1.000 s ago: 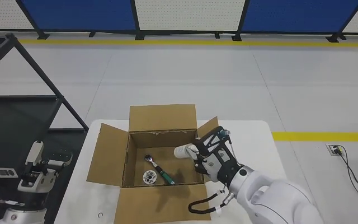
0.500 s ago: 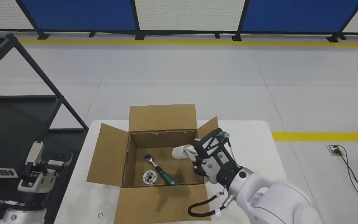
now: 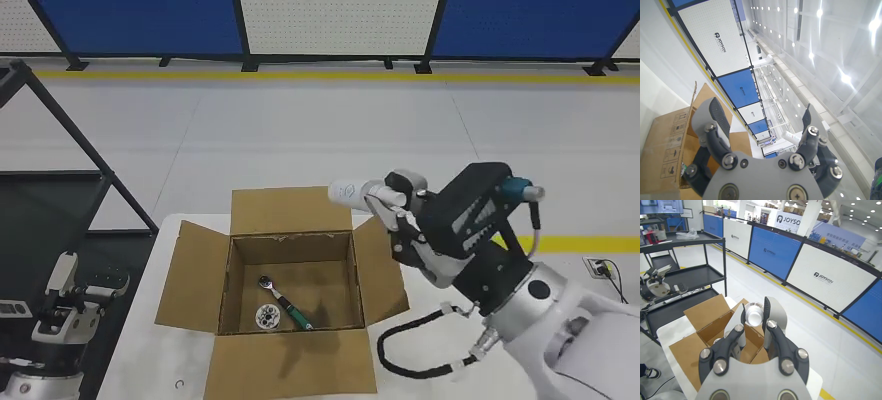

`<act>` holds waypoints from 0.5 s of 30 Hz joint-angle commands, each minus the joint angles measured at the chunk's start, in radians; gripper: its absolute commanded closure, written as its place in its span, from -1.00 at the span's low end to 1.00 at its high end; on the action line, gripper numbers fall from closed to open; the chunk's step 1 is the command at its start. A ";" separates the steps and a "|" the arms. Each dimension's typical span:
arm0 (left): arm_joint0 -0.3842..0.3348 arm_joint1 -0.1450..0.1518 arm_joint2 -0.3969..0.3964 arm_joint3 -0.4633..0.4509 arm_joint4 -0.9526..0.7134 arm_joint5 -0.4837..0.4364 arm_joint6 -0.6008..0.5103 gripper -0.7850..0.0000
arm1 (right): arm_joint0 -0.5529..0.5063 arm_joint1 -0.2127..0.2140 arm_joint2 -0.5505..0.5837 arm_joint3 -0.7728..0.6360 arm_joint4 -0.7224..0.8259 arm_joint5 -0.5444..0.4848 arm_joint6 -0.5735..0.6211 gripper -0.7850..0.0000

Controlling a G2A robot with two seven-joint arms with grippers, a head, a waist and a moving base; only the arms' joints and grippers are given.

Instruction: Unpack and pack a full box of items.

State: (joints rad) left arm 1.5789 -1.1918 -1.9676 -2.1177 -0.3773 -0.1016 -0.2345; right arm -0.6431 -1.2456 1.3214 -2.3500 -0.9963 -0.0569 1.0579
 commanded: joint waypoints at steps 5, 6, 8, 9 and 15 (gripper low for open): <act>0.000 0.000 0.000 0.000 0.000 0.000 0.000 -1.00 | 0.014 0.018 0.177 0.000 0.022 0.006 0.147 1.00; 0.000 0.000 0.000 0.000 0.000 0.000 0.000 -1.00 | 0.005 0.021 0.205 0.000 0.030 0.004 0.169 1.00; 0.000 0.000 0.000 0.000 0.000 0.000 0.000 -1.00 | -0.017 0.027 0.264 0.000 0.042 0.009 0.206 1.00; 0.000 0.000 0.000 0.000 0.000 0.000 0.000 -1.00 | -0.028 0.031 0.292 0.000 0.045 0.004 0.222 1.00; 0.000 0.000 0.000 0.000 0.000 0.000 0.000 -1.00 | -0.139 0.050 0.467 0.000 0.024 0.003 0.290 1.00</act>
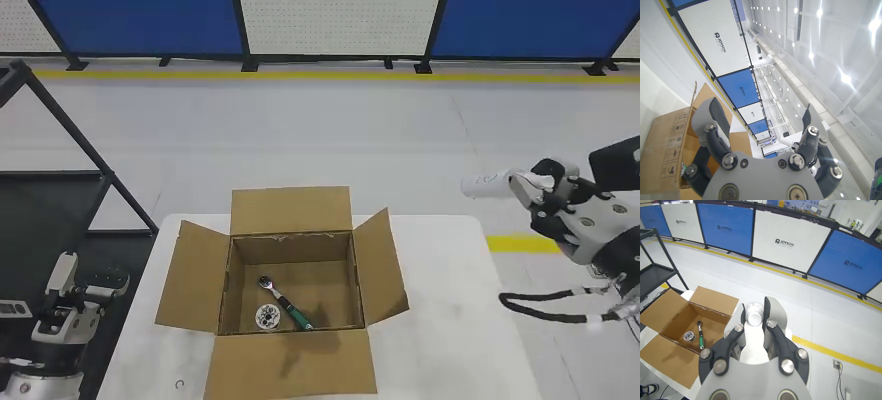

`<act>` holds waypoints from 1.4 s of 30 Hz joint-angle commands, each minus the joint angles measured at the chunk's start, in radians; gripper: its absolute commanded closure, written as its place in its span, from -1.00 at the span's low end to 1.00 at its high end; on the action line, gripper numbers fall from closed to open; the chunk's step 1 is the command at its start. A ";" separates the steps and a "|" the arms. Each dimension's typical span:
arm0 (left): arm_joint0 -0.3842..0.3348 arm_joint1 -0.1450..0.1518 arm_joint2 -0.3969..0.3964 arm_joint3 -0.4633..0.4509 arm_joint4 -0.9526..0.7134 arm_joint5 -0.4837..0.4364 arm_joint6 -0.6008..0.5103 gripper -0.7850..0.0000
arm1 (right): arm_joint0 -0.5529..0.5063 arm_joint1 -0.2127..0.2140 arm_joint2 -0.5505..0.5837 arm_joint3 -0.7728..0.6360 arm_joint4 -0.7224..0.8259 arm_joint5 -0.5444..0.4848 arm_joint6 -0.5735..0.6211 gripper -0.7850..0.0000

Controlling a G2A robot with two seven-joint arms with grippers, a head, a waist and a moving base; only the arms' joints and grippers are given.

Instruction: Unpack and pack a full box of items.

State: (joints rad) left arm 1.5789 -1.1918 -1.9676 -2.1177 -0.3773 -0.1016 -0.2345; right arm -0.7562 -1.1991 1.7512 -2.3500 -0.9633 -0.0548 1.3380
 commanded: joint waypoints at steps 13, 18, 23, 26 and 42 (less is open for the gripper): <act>0.000 0.000 0.000 0.000 0.000 0.000 0.000 -1.00 | -0.117 0.013 0.109 0.000 -0.080 0.008 0.053 1.00; 0.000 0.000 0.000 0.000 0.000 0.000 0.000 -1.00 | -0.126 0.013 0.105 0.006 -0.079 0.007 0.035 1.00; 0.000 0.000 0.000 0.000 0.000 0.000 0.000 -1.00 | -0.176 0.018 0.040 0.106 -0.160 0.010 -0.017 1.00; 0.000 0.000 0.000 0.000 0.000 0.000 0.000 -1.00 | -0.199 0.020 0.026 0.195 -0.166 0.031 -0.026 1.00; 0.000 0.000 0.000 0.000 0.000 0.000 0.000 -1.00 | -0.352 0.023 -0.015 0.472 -0.241 0.116 -0.212 1.00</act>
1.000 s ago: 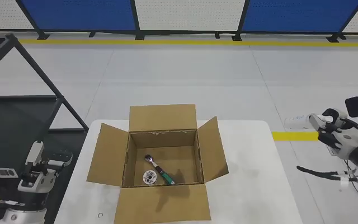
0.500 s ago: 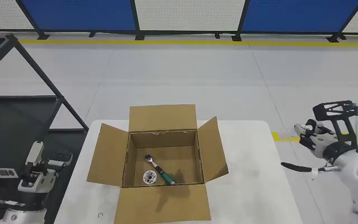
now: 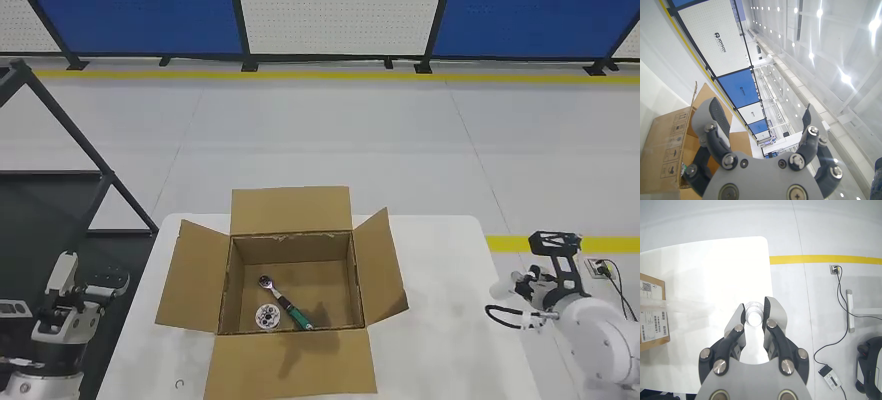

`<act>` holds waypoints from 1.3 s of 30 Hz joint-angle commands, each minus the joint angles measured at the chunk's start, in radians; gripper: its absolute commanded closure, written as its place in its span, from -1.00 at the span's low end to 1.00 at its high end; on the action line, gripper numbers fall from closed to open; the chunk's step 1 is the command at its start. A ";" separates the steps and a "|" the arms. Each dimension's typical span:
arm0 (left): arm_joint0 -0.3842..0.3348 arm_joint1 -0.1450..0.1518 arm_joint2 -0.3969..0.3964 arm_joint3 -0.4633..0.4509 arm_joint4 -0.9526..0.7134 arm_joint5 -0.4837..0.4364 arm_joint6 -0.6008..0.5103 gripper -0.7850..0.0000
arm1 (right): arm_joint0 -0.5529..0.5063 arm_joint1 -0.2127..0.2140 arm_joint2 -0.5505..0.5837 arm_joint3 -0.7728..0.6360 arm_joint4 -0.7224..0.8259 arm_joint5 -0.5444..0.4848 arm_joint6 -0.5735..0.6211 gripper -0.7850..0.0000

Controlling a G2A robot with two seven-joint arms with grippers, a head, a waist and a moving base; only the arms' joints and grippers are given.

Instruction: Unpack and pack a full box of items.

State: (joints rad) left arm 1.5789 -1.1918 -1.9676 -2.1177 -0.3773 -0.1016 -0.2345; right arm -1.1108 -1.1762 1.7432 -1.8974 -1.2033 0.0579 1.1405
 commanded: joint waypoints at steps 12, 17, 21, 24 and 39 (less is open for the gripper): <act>0.000 0.000 0.000 0.000 0.000 0.000 0.000 -1.00 | 0.046 -0.004 -0.107 0.201 -0.075 0.051 -0.106 1.00; 0.000 0.000 0.000 0.000 0.000 0.000 0.000 -1.00 | 0.045 -0.002 -0.103 0.232 -0.080 0.056 -0.112 1.00; 0.000 0.000 0.000 0.000 0.000 0.000 0.000 -1.00 | 0.036 0.000 -0.096 0.231 -0.075 0.052 -0.110 1.00; 0.000 0.000 0.000 0.000 0.000 0.000 0.000 -1.00 | 0.030 0.001 -0.098 0.227 -0.075 0.046 -0.105 1.00; 0.000 0.000 0.000 0.000 0.000 0.000 0.000 -1.00 | 0.027 0.005 -0.099 0.220 -0.050 0.039 -0.083 -1.00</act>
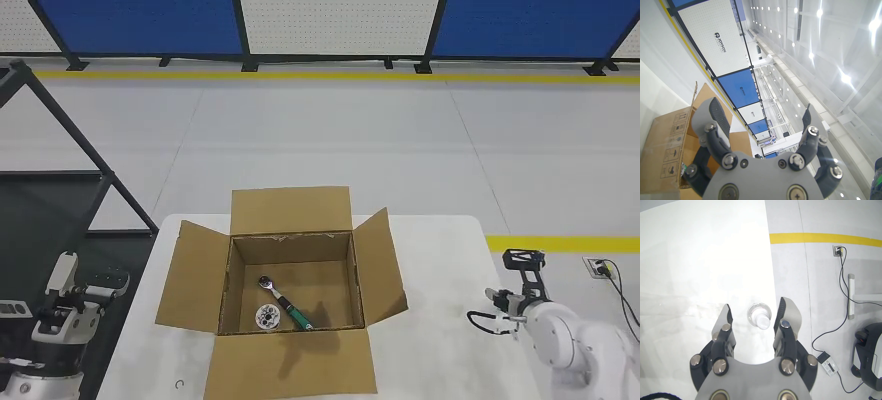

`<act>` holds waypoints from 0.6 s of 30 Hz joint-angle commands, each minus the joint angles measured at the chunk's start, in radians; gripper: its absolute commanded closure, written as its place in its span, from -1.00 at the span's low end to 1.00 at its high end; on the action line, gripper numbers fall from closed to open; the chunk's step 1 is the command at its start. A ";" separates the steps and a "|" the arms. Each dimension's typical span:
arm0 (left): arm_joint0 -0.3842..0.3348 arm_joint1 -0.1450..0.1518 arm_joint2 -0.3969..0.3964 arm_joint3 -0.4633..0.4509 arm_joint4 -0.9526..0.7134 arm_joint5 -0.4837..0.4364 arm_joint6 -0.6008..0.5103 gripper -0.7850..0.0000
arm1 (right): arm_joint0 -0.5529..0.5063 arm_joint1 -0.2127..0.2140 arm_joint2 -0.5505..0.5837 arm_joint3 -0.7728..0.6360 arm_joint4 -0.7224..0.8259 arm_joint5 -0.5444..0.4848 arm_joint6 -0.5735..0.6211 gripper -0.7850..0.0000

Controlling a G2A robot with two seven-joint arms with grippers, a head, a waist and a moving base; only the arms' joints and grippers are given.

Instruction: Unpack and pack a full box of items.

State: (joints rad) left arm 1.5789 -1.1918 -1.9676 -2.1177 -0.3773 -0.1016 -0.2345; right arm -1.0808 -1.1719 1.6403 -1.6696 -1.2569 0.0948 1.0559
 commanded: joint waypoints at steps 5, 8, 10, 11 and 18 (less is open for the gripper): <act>0.000 0.000 0.000 0.000 0.000 0.000 0.000 -1.00 | -0.026 0.004 0.044 -0.101 0.060 -0.003 0.004 -1.00; 0.000 0.000 0.000 0.000 0.000 0.000 0.000 -1.00 | -0.048 0.007 0.075 -0.224 0.099 -0.025 0.014 -1.00; 0.000 0.000 0.000 0.000 0.000 0.000 0.000 -1.00 | -0.060 0.010 0.091 -0.310 0.118 -0.045 0.025 -1.00; 0.000 0.000 0.000 0.000 0.000 0.000 0.000 -1.00 | -0.061 0.011 0.094 -0.354 0.128 -0.056 0.031 -1.00; 0.000 0.000 0.000 0.000 0.000 0.000 0.000 -1.00 | -0.022 0.017 0.065 -0.585 0.160 -0.095 0.045 -1.00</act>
State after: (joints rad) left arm 1.5789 -1.1918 -1.9676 -2.1177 -0.3773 -0.1016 -0.2345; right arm -1.1134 -1.1554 1.7136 -2.2210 -1.1081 -0.0013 1.1014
